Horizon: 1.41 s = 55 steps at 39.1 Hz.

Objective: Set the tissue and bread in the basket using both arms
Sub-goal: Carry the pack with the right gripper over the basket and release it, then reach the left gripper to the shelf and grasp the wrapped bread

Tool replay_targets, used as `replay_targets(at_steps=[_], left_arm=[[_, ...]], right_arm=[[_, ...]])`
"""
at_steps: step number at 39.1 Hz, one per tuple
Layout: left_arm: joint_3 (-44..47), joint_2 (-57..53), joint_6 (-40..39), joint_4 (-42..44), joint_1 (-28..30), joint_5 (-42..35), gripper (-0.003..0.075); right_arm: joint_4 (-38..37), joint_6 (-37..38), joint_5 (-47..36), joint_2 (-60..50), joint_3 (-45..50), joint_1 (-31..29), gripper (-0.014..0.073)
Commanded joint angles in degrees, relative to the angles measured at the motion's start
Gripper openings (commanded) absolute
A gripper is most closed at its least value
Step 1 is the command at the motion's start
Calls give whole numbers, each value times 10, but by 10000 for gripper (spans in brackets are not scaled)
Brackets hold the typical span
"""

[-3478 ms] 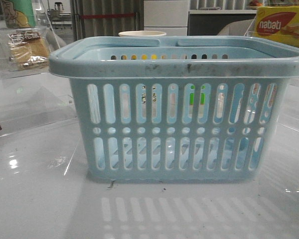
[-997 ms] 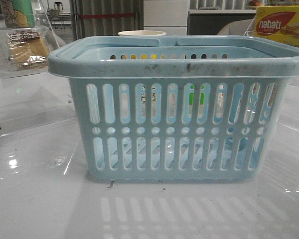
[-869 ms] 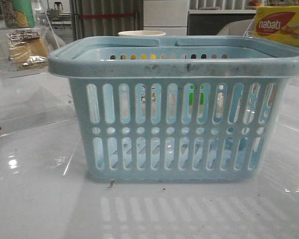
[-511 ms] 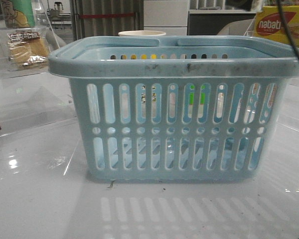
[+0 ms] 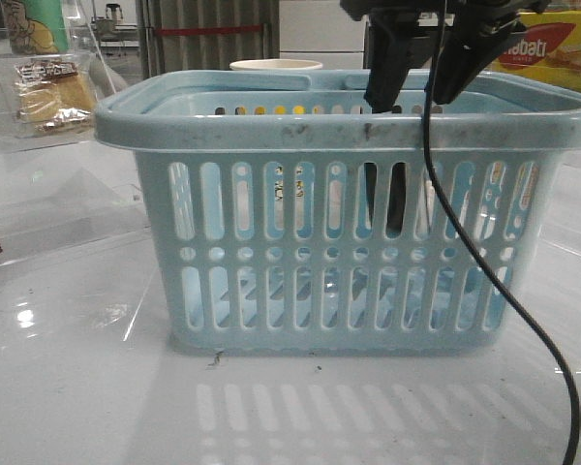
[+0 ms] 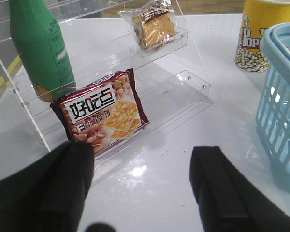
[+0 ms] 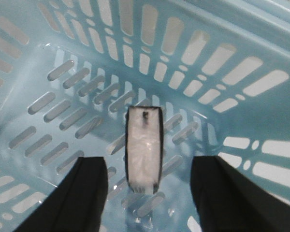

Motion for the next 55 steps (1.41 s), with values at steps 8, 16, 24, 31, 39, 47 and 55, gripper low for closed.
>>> replay_targets(at_steps=[8, 16, 24, 31, 39, 47, 55], left_arm=[[-17, 8, 0, -4, 0, -70, 487], [-32, 40, 0, -4, 0, -84, 590], [-91, 195, 0, -4, 0, -89, 603], [-190, 359, 0, -5, 0, -100, 603], [-331, 548, 0, -5, 0, -110, 603], [-431, 668, 0, -6, 1, -109, 603], [-490, 733, 0, -10, 1, -110, 603]], right_arm=[[0, -31, -38, -124, 17, 13, 524], [0, -34, -78, -270, 132, 18, 524], [0, -34, -102, -409, 247, 18, 524], [0, -34, -117, -498, 313, 18, 524], [0, -34, -67, -515, 322, 18, 524], [0, -34, -58, -515, 322, 18, 524], [0, -34, -58, -515, 322, 18, 524]])
